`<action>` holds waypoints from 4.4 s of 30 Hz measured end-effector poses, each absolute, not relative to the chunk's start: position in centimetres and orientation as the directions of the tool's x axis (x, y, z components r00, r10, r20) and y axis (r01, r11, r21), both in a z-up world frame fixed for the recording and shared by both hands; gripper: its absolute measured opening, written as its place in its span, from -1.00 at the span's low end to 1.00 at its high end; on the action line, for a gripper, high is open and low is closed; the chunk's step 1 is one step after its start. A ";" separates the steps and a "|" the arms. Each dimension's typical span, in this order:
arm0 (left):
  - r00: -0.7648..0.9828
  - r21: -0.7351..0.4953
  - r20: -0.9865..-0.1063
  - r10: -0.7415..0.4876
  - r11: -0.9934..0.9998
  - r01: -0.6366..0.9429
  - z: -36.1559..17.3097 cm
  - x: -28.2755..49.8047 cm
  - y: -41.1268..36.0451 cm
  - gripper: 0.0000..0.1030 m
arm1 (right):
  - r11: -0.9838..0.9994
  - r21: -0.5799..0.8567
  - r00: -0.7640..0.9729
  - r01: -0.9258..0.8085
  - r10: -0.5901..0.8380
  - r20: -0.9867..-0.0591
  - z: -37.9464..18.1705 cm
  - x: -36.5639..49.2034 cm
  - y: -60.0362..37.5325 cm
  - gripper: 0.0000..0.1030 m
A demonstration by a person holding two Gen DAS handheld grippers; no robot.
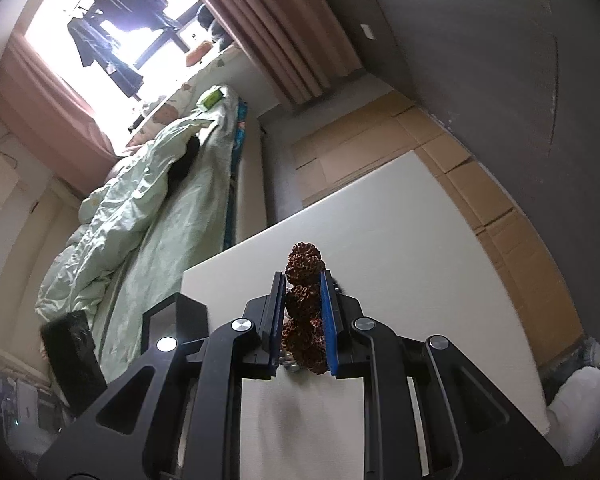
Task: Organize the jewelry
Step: 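Lower the blue bracelet into the black box with the left tool while the right tool lifts the brown bracelet, then lower the brown bead bracelet into the black box and open the right tool, then move both tools to the tangled jewelry pile and close the left tool on it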
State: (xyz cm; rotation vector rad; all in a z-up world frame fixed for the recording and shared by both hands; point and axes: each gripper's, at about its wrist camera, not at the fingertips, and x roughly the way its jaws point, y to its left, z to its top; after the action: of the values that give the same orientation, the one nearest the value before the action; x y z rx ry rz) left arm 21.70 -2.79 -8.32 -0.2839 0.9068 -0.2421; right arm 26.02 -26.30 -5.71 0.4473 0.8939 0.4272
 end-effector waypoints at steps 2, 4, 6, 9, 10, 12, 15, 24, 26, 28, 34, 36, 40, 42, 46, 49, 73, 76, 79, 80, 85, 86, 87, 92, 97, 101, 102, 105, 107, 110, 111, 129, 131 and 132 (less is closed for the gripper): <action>0.617 -0.348 -0.717 -0.326 0.933 0.089 -7.1 21.1 -2.0 -0.89 | 0.815 0.551 0.555 -0.181 0.547 -0.627 -5.5 25.8 -26.0 -0.65; 0.632 -0.354 -0.704 -0.325 0.932 0.085 -6.3 20.7 -1.4 -0.89 | 0.802 0.563 0.554 -0.198 0.565 -0.611 -5.3 25.6 -25.7 -0.65; 0.649 -0.363 -0.688 -0.323 0.929 0.078 -5.4 20.2 -0.4 -0.89 | 0.790 0.575 0.552 -0.215 0.584 -0.596 -5.1 25.4 -25.2 -0.65; 0.672 -0.367 -0.672 -0.311 0.928 0.062 -4.4 19.3 1.2 -0.89 | 0.773 0.586 0.546 -0.243 0.609 -0.575 -4.7 25.1 -24.2 -0.65; 0.676 -0.368 -0.669 -0.308 0.928 0.059 -4.2 19.2 1.4 -0.89 | 0.769 0.588 0.545 -0.250 0.614 -0.570 -4.5 24.9 -23.8 -0.65; 0.685 -0.369 -0.664 -0.299 0.928 0.047 -3.8 18.5 2.2 -0.89 | 0.760 0.593 0.542 -0.264 0.626 -0.560 -4.3 24.7 -23.3 -0.65; 0.694 -0.368 -0.663 -0.283 0.929 0.027 -3.3 18.2 3.4 -0.89 | 0.744 0.603 0.535 -0.288 0.647 -0.543 -4.0 24.4 -22.3 -0.65; 0.690 -0.356 -0.684 -0.234 0.934 -0.036 -3.8 17.4 6.8 -0.89 | 0.718 0.604 0.521 -0.345 0.682 -0.514 -3.5 23.4 -19.7 -0.65; 0.679 -0.357 -0.697 -0.230 0.933 -0.050 -4.4 17.5 7.3 -0.88 | 0.715 0.603 0.517 -0.353 0.686 -0.511 -3.5 23.2 -19.3 -0.65; 0.664 -0.359 -0.711 -0.232 0.931 -0.060 -5.0 17.8 7.7 -0.88 | 0.713 0.602 0.512 -0.359 0.690 -0.512 -3.5 23.2 -19.0 -0.65; 0.610 -0.343 -0.766 -0.203 0.932 -0.119 -6.9 18.6 8.4 -0.46 | 0.703 0.604 0.497 -0.376 0.703 -0.508 -3.5 23.2 -17.9 -0.65; 0.634 -0.357 -0.748 -0.197 0.924 -0.135 -6.5 18.4 9.2 0.00 | 0.695 0.609 0.491 -0.382 0.711 -0.504 -3.5 23.3 -17.5 -0.65; 0.664 -0.367 -0.724 -0.189 0.920 -0.138 -5.5 18.0 10.2 0.16 | 0.665 0.630 0.466 -0.402 0.740 -0.485 -3.4 23.3 -16.3 -0.65; 0.670 -0.373 -0.719 -0.185 0.916 -0.148 -5.2 17.9 10.7 0.16 | 0.644 0.641 0.448 -0.418 0.759 -0.472 -3.4 23.3 -15.3 -0.65; 0.687 -0.386 -0.705 -0.174 0.907 -0.167 -4.4 17.6 11.9 0.26 | 0.610 0.653 0.416 -0.449 0.790 -0.451 -3.3 23.1 -13.1 -0.65; 0.702 -0.413 -0.688 -0.182 0.894 -0.173 -3.8 17.3 13.2 0.33 | 0.591 0.656 0.392 -0.470 0.805 -0.445 -3.5 23.0 -11.1 -0.65; 0.705 -0.431 -0.690 -0.167 0.877 -0.214 -3.9 17.2 16.0 0.57 | 0.700 0.607 0.389 -0.376 0.714 -0.582 -6.5 25.1 -7.7 0.69; 0.705 -0.422 -0.689 -0.164 0.883 -0.207 -3.9 17.1 15.3 0.66 | 0.725 0.595 0.413 -0.346 0.687 -0.598 -6.5 25.1 -9.3 0.69; 0.707 -0.425 -0.685 -0.176 0.885 -0.191 -3.7 17.1 14.4 0.78 | 0.739 0.587 0.423 -0.331 0.672 -0.608 -6.2 24.8 -10.6 0.69; 0.709 -0.423 -0.683 -0.176 0.887 -0.186 -3.6 17.1 14.0 0.82 | 0.743 0.583 0.426 -0.328 0.668 -0.610 -6.0 24.7 -10.9 0.69; 0.720 -0.408 -0.672 -0.177 0.899 -0.160 -3.0 16.5 12.3 0.83 | 0.771 0.555 0.455 -0.312 0.634 -0.625 -5.3 23.8 -12.6 0.83; 0.720 -0.403 -0.671 -0.177 0.902 -0.154 -2.9 16.4 11.9 0.84 | 0.775 0.551 0.462 -0.309 0.629 -0.626 -5.3 23.6 -12.9 0.85; 0.718 -0.397 -0.673 -0.175 0.905 -0.151 -2.9 16.3 11.5 0.84 | 0.779 0.547 0.468 -0.306 0.623 -0.627 -5.1 23.4 -13.4 0.85; 0.715 -0.367 -0.680 -0.165 0.920 -0.137 -2.8 15.8 9.6 0.84 | 0.788 0.540 0.483 -0.294 0.610 -0.628 -4.7 22.5 -15.3 0.88; 0.715 -0.341 -0.681 -0.158 0.933 -0.119 -2.7 15.4 7.8 0.84 | 0.808 0.522 0.502 -0.274 0.583 -0.638 -4.5 21.6 -17.4 0.90; 0.715 -0.328 -0.680 -0.162 0.940 -0.099 -2.7 15.3 6.2 0.84 | 0.821 0.508 0.512 -0.260 0.563 -0.648 -4.4 21.2 -18.9 0.90; 0.714 -0.323 -0.681 -0.163 0.942 -0.094 -2.7 15.3 5.8 0.84 | 0.825 0.502 0.513 -0.260 0.559 -0.651 -4.4 21.1 -19.2 0.90; 0.706 -0.322 -0.684 -0.186 0.945 -0.063 -2.9 15.6 4.3 0.83 | 0.832 0.493 0.517 -0.254 0.548 -0.658 -4.4 20.9 -20.4 0.90; 0.706 -0.325 -0.678 -0.204 0.945 -0.039 -3.0 15.8 3.5 0.82 | 0.837 0.491 0.518 -0.243 0.539 -0.664 -4.6 20.9 -21.6 0.90; 0.694 -0.311 -0.686 -0.219 0.950 -0.008 -3.4 16.4 2.0 0.61 | 0.849 0.481 0.515 -0.218 0.519 -0.682 -5.1 21.2 -22.9 0.90; 0.686 -0.312 -0.692 -0.226 0.950 -0.002 -3.7 16.7 1.7 0.57 | 0.854 0.477 0.517 -0.209 0.511 -0.687 -5.3 21.2 -23.3 0.90; 0.576 -0.253 -0.778 -0.252 0.964 0.082 -10.0 21.7 -4.7 0.21 | 0.859 0.501 0.485 -0.104 0.484 -0.729 -6.7 23.7 -26.5 0.30; 0.575 -0.256 -0.776 -0.258 0.963 0.086 -10.2 22.3 -5.1 0.21 | 0.859 0.504 0.486 -0.092 0.480 -0.731 -6.8 24.0 -27.1 0.26; 0.575 -0.259 -0.775 -0.262 0.962 0.089 -10.2 22.6 -5.2 0.21 | 0.856 0.510 0.482 -0.082 0.482 -0.732 -7.0 24.3 -27.4 0.18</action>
State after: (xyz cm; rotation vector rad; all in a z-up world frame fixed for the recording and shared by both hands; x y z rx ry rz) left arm 22.59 -5.22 -10.24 -0.2001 0.9378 -0.2067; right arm 24.27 -27.44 -6.99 0.4403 1.0171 0.3577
